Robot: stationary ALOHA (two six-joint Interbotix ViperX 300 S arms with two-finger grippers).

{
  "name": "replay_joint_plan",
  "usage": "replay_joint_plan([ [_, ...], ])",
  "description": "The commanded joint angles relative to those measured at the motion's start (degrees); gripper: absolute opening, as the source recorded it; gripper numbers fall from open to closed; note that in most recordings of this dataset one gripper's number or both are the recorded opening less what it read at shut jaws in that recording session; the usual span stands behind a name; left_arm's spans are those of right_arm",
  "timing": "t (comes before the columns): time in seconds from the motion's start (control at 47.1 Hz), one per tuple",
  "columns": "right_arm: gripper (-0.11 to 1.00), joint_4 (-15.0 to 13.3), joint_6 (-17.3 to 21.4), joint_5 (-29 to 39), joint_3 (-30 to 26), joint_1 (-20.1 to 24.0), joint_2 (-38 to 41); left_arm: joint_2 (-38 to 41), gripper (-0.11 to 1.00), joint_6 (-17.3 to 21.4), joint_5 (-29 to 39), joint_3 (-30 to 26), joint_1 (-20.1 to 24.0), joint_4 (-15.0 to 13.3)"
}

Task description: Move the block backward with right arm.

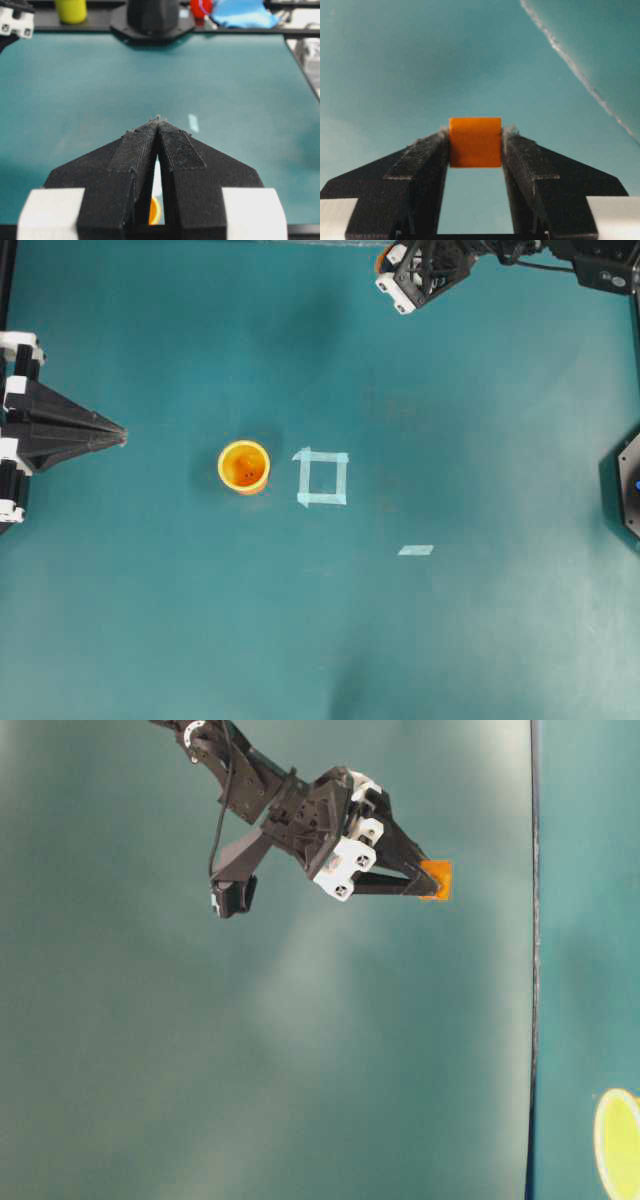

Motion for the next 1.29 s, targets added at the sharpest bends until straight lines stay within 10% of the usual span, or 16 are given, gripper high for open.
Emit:
replay_joint_plan([
  [0.0, 0.41, -0.1, 0.0, -0.3, -1.4, -0.4, -0.8, 0.2, 0.0, 0.0, -0.3, -1.8, -0.1, 0.2],
  [1.273, 0.41, 0.0, 0.1, -0.3, -1.4, -1.9, -0.3, 0.3, 0.0, 0.0, 0.3, -2.1, -0.1, 0.2],
])
